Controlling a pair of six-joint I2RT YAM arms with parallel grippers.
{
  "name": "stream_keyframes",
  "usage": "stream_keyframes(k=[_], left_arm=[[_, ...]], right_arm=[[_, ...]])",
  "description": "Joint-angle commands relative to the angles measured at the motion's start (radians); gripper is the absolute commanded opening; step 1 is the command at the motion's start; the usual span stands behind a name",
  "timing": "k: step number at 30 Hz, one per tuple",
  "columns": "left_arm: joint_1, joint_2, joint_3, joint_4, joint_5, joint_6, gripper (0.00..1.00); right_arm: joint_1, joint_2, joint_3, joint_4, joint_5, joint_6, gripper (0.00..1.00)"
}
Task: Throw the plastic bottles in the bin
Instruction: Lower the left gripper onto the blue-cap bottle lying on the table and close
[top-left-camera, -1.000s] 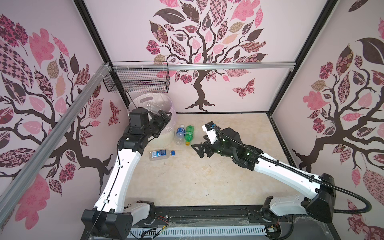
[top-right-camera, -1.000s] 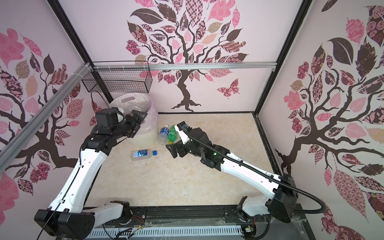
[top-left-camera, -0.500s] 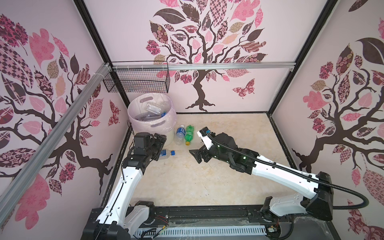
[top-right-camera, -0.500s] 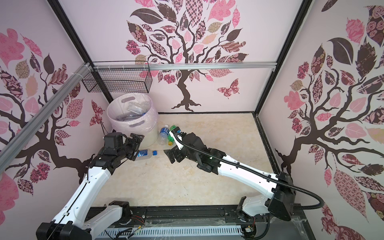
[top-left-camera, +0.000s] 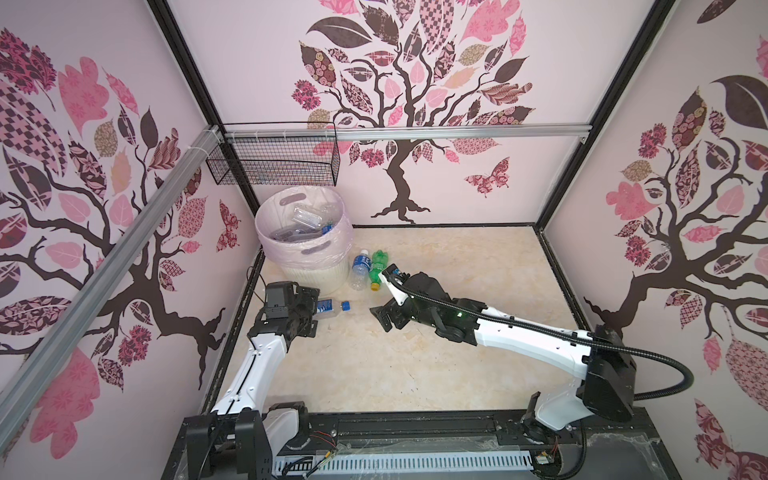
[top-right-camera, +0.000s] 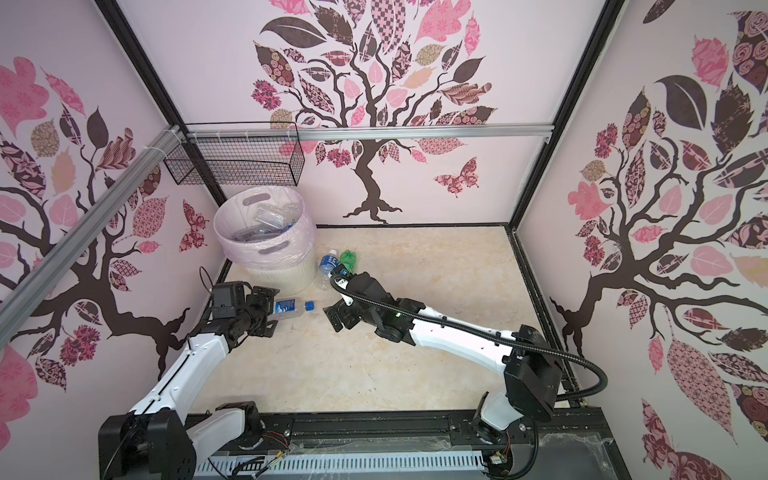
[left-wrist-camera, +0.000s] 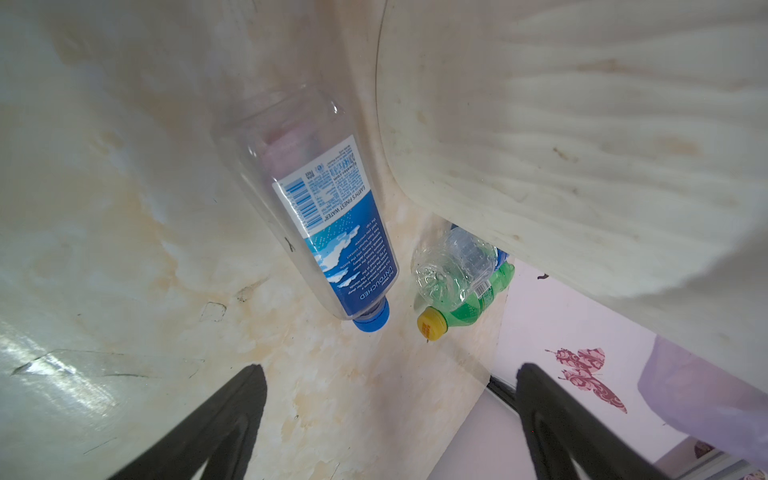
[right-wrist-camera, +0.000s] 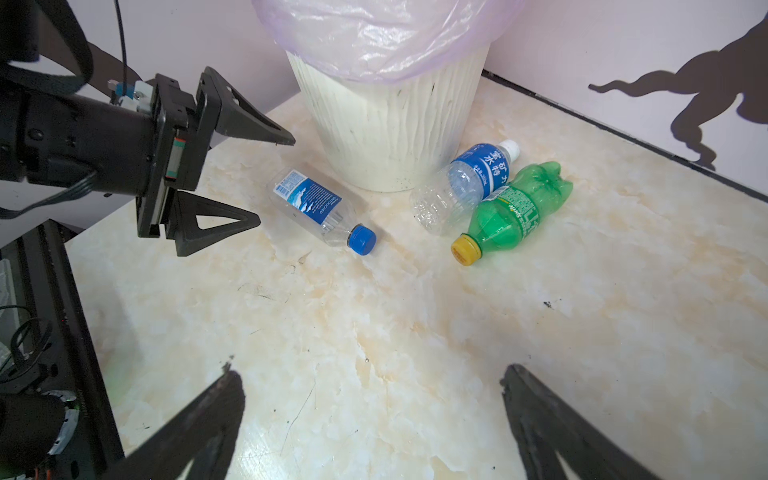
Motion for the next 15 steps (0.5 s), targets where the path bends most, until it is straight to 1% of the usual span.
stream_keyframes(k=[1, 8, 15], left_arm=[[0.007, 0.023, -0.024, 0.062, -0.019, -0.056, 0.97], [0.011, 0.114, -0.017, 0.069, -0.035, -0.137, 0.94], [0.014, 0.216, 0.005, 0.092, -0.052, -0.174, 0.92]], right_arm=[[0.014, 0.036, 0.002, 0.053, 0.004, 0.028, 0.99], [0.017, 0.045, -0.017, 0.08, -0.014, 0.053, 0.99], [0.017, 0.035, -0.038, 0.085, -0.013, 0.054, 0.99]])
